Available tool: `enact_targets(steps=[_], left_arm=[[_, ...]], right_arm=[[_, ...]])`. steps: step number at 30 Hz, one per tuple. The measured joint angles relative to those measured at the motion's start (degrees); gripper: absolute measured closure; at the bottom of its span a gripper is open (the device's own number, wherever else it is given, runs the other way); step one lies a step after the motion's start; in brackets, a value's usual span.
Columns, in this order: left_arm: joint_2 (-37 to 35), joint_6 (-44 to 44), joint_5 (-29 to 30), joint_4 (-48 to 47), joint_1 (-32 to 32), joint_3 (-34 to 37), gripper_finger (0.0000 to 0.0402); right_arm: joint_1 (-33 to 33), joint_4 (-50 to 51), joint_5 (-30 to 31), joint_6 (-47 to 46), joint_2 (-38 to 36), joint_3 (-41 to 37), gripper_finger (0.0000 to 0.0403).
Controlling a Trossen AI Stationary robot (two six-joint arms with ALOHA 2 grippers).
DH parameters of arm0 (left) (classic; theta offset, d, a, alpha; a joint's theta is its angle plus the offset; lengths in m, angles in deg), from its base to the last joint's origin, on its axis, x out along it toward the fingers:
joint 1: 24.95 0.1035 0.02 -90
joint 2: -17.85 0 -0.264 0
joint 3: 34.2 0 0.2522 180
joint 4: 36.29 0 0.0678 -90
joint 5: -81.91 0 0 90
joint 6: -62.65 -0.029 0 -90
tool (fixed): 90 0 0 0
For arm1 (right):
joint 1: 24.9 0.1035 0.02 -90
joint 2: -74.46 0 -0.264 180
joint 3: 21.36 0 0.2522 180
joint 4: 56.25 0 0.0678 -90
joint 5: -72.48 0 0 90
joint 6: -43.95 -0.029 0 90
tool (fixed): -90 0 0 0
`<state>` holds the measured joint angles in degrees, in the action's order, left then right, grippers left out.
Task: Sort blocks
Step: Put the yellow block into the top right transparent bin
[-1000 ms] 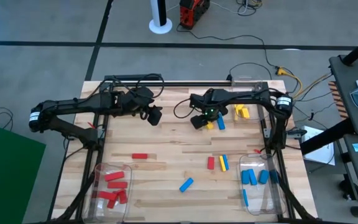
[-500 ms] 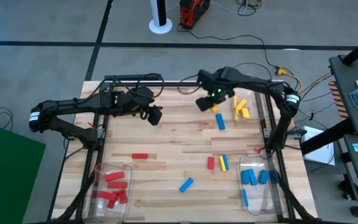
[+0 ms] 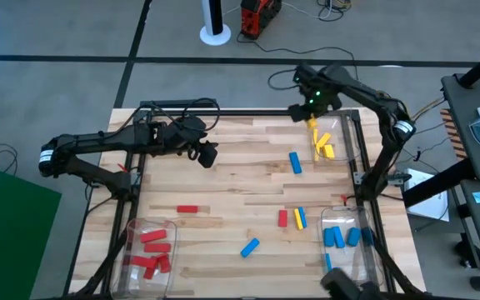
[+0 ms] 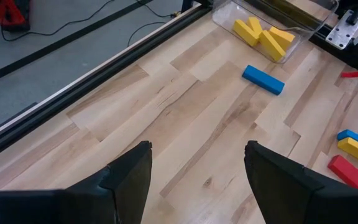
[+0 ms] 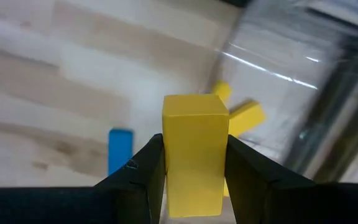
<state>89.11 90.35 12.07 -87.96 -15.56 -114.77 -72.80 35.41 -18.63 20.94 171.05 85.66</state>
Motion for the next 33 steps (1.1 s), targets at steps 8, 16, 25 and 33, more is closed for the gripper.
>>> enact_targets(steps=[8, 16, 25, 33], left_arm=[[0.0, 0.4, -0.1, 0.0, 0.0, 0.0, 0.017], [0.0, 0.4, -0.1, 0.0, 0.0, 0.0, 0.017], [0.0, 0.4, -0.2, 0.0, 0.0, 0.0, 0.017], [0.0, 0.4, -0.2, 0.0, 0.5, 0.0, 0.017]], right_arm=[[-8.5, 1.7, 3.2, 3.4, -0.9, -0.6, 0.0278], [-12.2, 0.5, 4.3, 5.1, -0.9, -3.6, 0.0278], [-13.9, -6.3, 4.3, 5.3, -5.1, -11.6, 0.0278], [-13.9, -12.8, 3.6, 2.8, -10.6, -17.1, 0.0278]])
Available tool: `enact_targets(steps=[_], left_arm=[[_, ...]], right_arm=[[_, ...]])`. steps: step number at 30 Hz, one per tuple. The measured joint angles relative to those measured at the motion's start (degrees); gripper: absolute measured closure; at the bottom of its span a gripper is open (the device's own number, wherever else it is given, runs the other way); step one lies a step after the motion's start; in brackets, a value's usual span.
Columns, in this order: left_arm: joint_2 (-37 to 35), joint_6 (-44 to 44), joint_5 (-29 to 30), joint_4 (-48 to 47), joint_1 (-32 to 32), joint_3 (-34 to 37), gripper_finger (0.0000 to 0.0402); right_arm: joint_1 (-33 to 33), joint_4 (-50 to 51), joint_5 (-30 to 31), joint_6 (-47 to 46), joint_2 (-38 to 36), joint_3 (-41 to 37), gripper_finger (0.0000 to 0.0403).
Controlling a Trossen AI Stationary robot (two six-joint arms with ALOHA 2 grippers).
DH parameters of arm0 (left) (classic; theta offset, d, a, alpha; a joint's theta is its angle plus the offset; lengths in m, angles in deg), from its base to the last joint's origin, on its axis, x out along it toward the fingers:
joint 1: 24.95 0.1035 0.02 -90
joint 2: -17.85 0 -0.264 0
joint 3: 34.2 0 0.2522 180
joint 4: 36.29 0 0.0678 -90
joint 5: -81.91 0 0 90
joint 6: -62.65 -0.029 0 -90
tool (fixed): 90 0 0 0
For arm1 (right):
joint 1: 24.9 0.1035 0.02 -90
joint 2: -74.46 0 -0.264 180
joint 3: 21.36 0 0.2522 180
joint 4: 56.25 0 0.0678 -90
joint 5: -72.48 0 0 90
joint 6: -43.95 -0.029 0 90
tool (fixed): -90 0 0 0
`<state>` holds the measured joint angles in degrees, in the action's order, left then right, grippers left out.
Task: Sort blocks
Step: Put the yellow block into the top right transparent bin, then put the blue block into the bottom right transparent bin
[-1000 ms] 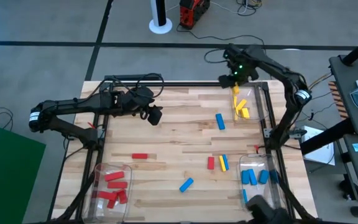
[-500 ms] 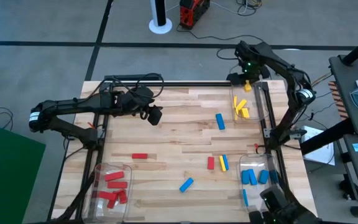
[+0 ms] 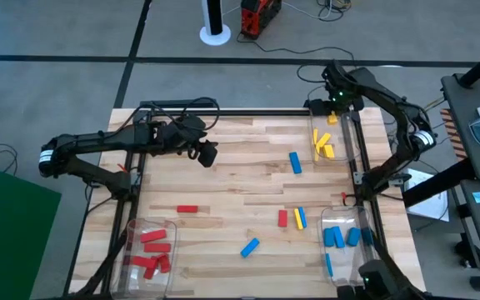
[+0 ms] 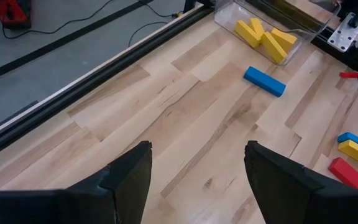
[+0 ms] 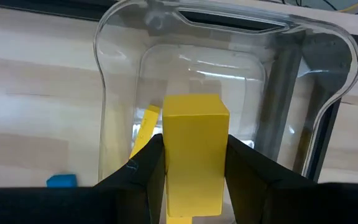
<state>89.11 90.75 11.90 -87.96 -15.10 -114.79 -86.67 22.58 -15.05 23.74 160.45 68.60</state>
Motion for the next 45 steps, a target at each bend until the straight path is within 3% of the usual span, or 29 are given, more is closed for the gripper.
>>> enact_targets(steps=[13, 23, 29, 34, 45], left_arm=[[0.0, -0.1, 0.0, 0.3, 0.8, 0.0, 0.017], [0.0, -0.2, -0.1, 0.2, 0.8, 0.0, 0.017], [0.0, -0.2, -4.5, 0.2, 0.8, 0.0, 0.017], [0.0, -0.2, -6.5, 0.2, 0.8, 0.0, 0.017], [0.0, 0.1, -16.6, 0.1, 0.8, 0.0, 0.017]], right_arm=[[0.0, 0.0, -0.1, -0.8, 0.3, 0.2, 0.0246], [0.0, 0.8, -0.1, -0.8, 0.0, 1.0, 0.0296], [2.6, 0.7, -0.1, -0.8, -4.7, 4.2, 0.0332], [9.8, -0.4, -0.1, -2.2, -10.2, 6.0, 0.0358], [35.5, -9.8, 1.7, -3.8, -18.5, 6.0, 0.0392]])
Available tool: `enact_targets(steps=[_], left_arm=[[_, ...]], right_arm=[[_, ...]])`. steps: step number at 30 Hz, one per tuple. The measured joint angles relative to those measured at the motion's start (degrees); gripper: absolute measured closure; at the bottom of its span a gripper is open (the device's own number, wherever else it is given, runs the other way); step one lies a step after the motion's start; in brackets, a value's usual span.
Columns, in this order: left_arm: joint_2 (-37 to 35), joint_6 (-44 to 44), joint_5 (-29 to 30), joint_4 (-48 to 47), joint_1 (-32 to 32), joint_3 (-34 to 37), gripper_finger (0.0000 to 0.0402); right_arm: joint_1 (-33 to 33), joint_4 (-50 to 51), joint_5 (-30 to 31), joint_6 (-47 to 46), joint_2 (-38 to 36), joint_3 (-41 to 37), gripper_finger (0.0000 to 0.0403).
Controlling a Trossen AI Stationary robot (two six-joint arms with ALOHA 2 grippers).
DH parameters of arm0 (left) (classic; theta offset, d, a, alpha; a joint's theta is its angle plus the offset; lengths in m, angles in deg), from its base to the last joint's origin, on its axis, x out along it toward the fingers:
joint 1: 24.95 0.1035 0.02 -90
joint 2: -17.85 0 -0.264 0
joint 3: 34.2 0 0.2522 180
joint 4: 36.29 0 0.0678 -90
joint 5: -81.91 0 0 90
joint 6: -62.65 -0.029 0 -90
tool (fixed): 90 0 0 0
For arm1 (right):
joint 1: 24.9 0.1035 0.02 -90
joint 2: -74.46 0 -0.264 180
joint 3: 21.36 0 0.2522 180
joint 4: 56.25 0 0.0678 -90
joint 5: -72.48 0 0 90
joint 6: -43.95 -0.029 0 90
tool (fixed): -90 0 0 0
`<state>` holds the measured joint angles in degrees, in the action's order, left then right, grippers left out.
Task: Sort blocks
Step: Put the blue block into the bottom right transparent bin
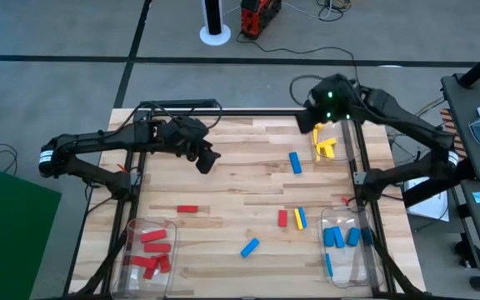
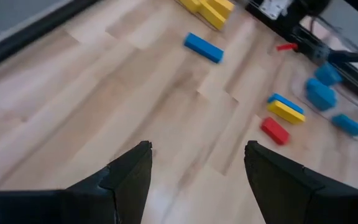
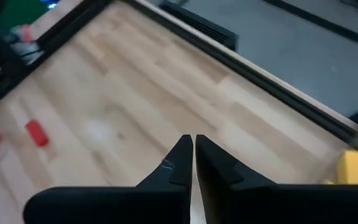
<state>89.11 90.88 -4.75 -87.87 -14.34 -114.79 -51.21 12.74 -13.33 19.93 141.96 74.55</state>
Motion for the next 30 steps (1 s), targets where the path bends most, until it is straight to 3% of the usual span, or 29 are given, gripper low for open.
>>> enact_targets(steps=[9, 19, 30], left_arm=[[0.0, 2.3, -8.9, -1.8, -0.2, 0.0, 0.017], [0.0, 4.3, -9.9, -1.9, -1.4, 0.0, 0.017], [0.0, 5.5, -8.3, -1.4, -1.4, 0.0, 0.017]], right_arm=[[14.6, -0.7, 5.7, -1.7, 1.0, -0.1, 0.0391], [26.1, -0.5, 6.5, -3.5, 1.2, -2.7, 0.039], [29.7, 8.1, 6.4, -11.2, 3.2, -3.8, 0.039]])
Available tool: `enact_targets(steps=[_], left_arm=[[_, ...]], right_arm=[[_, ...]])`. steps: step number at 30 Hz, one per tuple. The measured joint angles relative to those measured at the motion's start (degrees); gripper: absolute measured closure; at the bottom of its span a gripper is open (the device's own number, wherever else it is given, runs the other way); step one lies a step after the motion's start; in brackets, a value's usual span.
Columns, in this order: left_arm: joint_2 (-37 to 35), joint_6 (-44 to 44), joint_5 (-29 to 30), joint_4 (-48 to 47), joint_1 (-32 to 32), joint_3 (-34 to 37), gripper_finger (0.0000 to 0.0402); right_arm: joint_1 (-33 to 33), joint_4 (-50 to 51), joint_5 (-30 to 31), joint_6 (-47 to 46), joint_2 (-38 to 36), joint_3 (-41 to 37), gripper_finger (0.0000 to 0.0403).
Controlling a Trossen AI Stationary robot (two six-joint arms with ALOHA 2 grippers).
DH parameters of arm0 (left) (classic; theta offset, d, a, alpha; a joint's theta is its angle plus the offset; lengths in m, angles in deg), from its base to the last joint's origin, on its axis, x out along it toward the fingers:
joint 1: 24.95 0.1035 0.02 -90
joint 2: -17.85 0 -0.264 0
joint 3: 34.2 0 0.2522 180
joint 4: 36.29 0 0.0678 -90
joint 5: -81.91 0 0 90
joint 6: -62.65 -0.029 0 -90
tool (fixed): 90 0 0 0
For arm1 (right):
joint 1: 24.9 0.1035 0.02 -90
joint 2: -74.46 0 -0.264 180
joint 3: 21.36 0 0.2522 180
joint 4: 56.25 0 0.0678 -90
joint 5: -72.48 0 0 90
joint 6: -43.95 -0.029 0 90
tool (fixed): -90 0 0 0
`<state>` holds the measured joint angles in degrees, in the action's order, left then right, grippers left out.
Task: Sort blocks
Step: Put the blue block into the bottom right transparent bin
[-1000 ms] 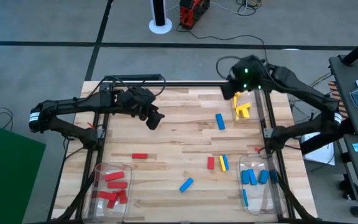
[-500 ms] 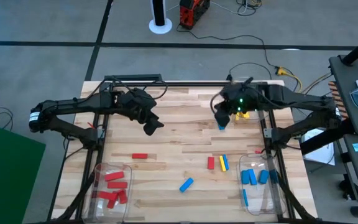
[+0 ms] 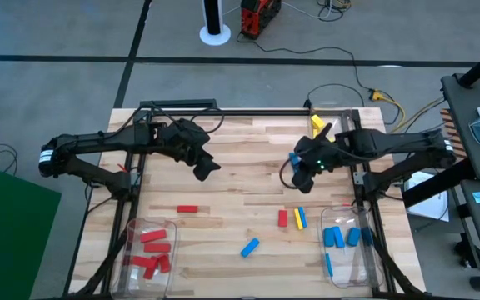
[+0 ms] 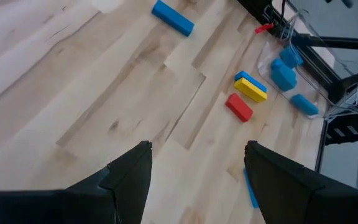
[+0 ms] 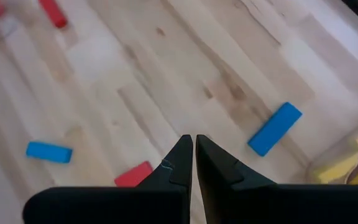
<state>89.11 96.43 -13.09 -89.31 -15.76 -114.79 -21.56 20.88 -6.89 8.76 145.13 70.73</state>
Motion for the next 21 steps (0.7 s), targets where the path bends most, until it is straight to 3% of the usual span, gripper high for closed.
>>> enact_targets(steps=[10, 17, 21], left_arm=[[0.0, 0.0, 1.5, 0.7, 0.0, 0.0, 0.017], [0.0, -0.2, 1.5, 0.7, 0.0, 0.0, 0.017], [0.0, -0.4, 1.8, 0.7, 0.0, 0.0, 0.017]], right_arm=[[-3.9, -1.2, -0.4, -4.9, 9.9, 0.0, 0.0375], [-7.1, 1.9, -0.5, -8.3, 18.5, 4.0, 0.0318], [-9.7, 3.7, 0.0, -1.7, 22.2, 7.2, 0.0281]])
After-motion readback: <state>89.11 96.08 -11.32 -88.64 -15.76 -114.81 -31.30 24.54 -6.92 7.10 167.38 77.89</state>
